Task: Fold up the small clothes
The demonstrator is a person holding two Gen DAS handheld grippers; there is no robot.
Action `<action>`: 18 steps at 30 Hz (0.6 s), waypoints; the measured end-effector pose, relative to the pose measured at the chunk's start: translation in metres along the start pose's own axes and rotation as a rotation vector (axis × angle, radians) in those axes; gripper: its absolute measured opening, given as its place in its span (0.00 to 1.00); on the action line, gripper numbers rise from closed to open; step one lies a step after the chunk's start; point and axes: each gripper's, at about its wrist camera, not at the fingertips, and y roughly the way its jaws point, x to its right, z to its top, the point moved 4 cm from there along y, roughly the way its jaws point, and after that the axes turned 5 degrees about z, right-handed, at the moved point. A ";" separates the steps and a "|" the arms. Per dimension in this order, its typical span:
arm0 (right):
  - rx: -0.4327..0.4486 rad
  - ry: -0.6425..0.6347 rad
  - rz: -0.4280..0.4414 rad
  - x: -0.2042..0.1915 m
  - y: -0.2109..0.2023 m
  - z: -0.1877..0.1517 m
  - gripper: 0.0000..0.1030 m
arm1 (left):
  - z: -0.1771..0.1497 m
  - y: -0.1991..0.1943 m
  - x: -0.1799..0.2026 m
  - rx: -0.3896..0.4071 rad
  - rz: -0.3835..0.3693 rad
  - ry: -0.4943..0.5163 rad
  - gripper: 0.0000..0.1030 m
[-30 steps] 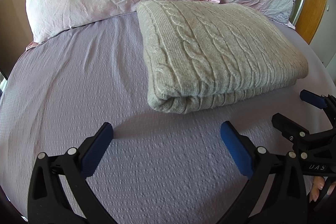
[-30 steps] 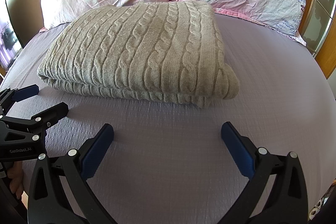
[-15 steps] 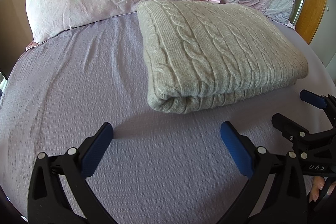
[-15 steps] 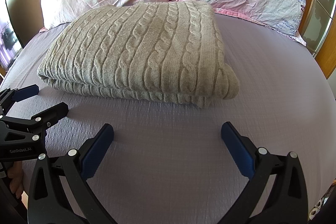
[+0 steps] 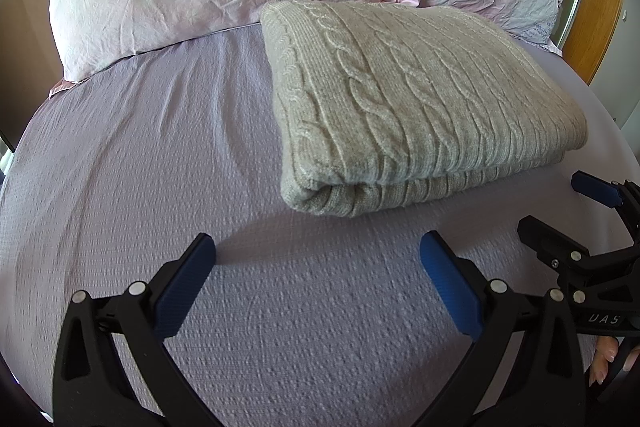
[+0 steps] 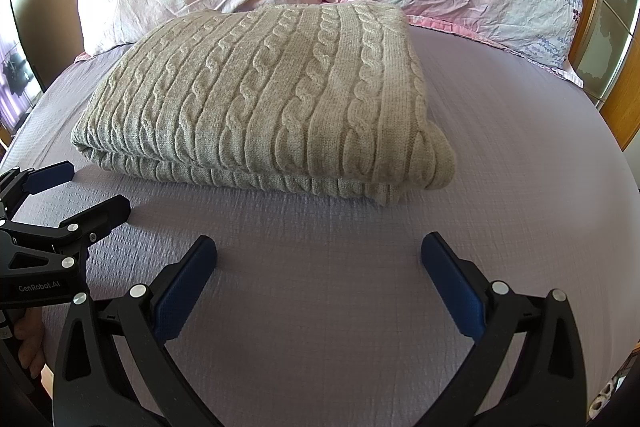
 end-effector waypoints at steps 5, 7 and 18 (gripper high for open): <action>0.000 0.000 0.000 0.000 0.000 0.000 0.99 | 0.000 0.000 0.000 0.000 0.000 0.000 0.98; 0.000 0.000 0.000 0.000 0.000 0.000 0.99 | 0.000 0.000 0.000 0.000 0.000 0.000 0.98; 0.000 0.000 0.000 0.000 0.000 0.000 0.99 | 0.002 0.000 0.000 0.009 0.001 -0.002 0.98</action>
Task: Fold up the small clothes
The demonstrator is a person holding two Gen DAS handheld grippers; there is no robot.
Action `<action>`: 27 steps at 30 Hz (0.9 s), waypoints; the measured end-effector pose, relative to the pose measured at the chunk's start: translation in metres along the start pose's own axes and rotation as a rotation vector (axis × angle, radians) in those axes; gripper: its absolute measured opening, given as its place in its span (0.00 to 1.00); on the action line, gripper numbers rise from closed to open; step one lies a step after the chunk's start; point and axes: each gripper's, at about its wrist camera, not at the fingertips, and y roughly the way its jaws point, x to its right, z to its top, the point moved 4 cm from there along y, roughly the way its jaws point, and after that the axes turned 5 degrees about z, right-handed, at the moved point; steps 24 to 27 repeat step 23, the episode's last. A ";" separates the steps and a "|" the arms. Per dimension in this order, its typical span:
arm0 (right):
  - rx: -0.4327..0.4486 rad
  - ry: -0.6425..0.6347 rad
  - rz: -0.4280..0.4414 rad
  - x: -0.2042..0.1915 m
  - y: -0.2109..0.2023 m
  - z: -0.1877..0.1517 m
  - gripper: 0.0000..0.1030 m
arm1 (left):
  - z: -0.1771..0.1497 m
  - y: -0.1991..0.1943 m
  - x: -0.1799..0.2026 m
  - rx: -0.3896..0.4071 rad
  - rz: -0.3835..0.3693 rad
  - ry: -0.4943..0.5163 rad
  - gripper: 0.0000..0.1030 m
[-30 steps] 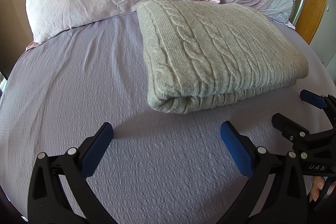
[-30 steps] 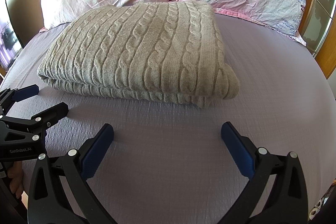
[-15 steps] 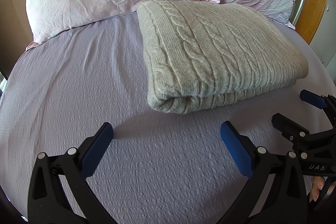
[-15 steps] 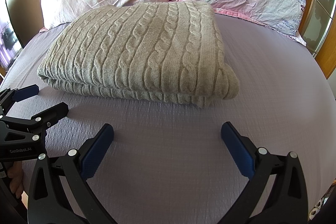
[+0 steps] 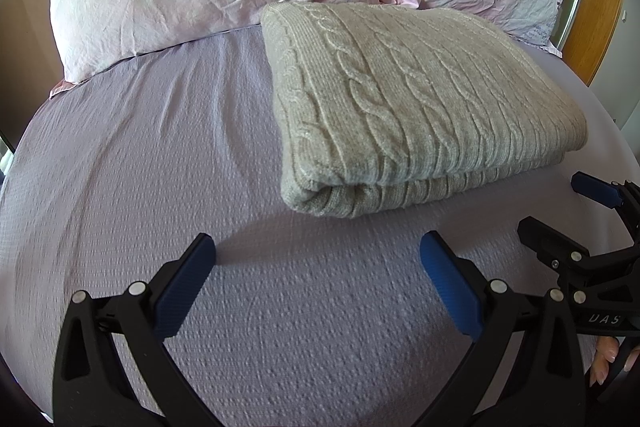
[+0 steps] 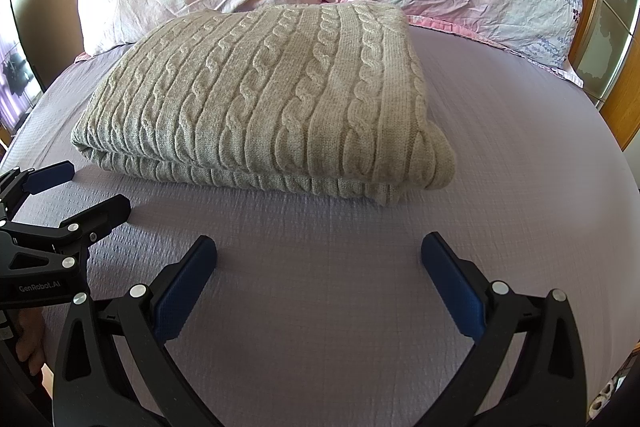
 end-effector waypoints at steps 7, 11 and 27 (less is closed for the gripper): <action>0.000 0.000 0.000 0.000 0.000 0.000 0.99 | 0.000 0.000 0.000 0.005 0.002 -0.004 0.98; 0.000 0.000 0.000 0.000 0.000 0.000 0.99 | 0.001 0.000 0.000 0.006 0.002 -0.003 0.98; 0.001 0.001 -0.001 -0.001 0.000 0.000 0.99 | 0.001 0.000 0.000 0.006 0.003 -0.005 0.98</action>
